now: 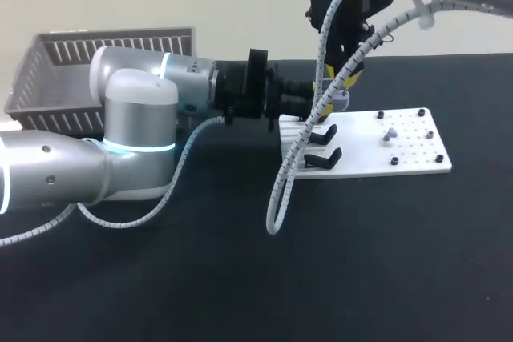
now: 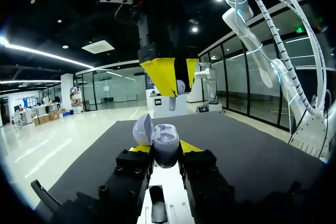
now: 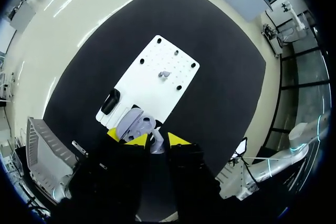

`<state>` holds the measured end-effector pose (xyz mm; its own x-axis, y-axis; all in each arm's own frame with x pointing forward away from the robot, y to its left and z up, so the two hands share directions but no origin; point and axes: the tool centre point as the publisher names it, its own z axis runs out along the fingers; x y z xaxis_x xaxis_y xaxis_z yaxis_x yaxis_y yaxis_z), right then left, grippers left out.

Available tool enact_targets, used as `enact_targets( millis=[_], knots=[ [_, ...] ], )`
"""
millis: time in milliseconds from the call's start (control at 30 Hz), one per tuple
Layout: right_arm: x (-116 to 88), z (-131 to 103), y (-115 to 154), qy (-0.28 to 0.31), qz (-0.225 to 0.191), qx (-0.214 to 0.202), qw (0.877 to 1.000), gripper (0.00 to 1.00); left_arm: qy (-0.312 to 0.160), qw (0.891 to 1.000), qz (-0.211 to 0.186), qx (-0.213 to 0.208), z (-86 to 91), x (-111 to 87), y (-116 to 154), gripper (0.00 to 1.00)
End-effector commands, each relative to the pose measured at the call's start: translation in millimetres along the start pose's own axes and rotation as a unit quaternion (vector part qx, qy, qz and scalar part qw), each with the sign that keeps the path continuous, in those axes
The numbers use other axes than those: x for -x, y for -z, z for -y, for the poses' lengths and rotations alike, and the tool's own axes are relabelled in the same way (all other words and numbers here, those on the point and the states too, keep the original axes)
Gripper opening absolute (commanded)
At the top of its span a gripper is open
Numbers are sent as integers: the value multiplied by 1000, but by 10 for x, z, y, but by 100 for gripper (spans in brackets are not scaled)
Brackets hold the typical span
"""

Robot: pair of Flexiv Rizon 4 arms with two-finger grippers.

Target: Pick up each earbud case from the left stands, insert the matching earbuds, close the lid, and place the case in the box.

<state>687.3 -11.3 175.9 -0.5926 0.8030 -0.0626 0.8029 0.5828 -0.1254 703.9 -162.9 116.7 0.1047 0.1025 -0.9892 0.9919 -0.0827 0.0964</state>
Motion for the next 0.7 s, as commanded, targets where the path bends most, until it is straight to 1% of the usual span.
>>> enact_targets(
  millis=[33,333,700],
  knots=[
    [-3,53,-59,-1,3,10,1000,0,-1,1000,1,1,4,-6,3,0],
    [23,9,-142,-1,1,16,1000,0,-1,1000,1,1,4,-6,3,0],
    [31,-44,-146,5,4,28,1000,0,-1,1000,1,1,4,-6,3,0]
  ],
)
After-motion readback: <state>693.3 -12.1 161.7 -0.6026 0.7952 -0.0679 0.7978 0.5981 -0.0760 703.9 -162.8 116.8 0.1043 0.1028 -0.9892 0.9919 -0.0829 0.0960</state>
